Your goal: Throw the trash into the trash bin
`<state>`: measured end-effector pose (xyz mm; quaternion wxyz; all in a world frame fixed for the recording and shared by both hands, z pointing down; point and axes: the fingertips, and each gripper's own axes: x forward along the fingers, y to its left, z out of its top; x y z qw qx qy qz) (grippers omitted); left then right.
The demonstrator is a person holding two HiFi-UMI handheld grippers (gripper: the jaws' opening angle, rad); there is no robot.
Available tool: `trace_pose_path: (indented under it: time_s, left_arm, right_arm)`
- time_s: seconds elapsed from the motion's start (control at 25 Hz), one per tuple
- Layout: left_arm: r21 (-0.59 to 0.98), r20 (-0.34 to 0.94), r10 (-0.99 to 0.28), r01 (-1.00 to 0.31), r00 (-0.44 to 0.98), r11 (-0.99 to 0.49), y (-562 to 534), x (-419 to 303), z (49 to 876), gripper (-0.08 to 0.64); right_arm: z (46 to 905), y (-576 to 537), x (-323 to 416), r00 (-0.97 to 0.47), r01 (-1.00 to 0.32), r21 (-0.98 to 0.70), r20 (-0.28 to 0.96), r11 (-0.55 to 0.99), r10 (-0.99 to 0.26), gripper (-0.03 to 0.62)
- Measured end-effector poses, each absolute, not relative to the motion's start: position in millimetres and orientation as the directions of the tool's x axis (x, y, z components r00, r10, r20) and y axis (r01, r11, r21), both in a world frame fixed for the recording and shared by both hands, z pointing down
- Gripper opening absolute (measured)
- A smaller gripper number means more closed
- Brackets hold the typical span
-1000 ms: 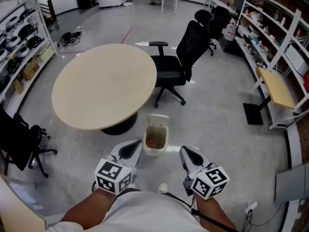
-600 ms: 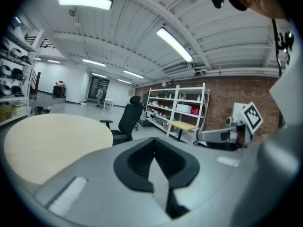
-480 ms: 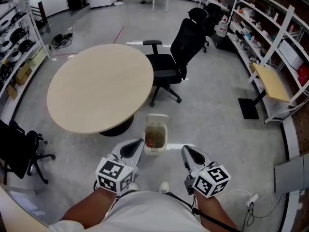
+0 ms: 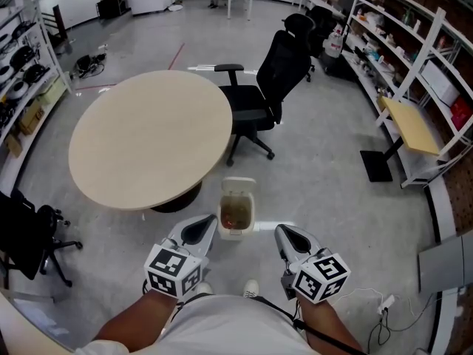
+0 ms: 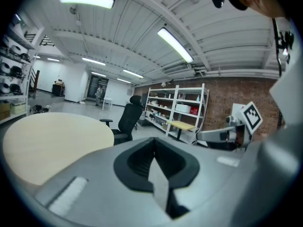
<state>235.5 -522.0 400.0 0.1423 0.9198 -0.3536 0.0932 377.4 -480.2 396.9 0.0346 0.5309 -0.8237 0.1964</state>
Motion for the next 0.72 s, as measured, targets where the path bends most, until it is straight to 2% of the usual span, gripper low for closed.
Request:
trace_pose_path:
  time_s: [0.72]
  left_arm:
    - [0.200,0.273,-0.640,-0.693,0.718,-0.692,-522.6,226.2,400.9,0.009]
  right_arm:
    - [395.2,-482.7,378.0,-0.433,-0.888,-0.289,0.260,0.358,-0.863,0.002]
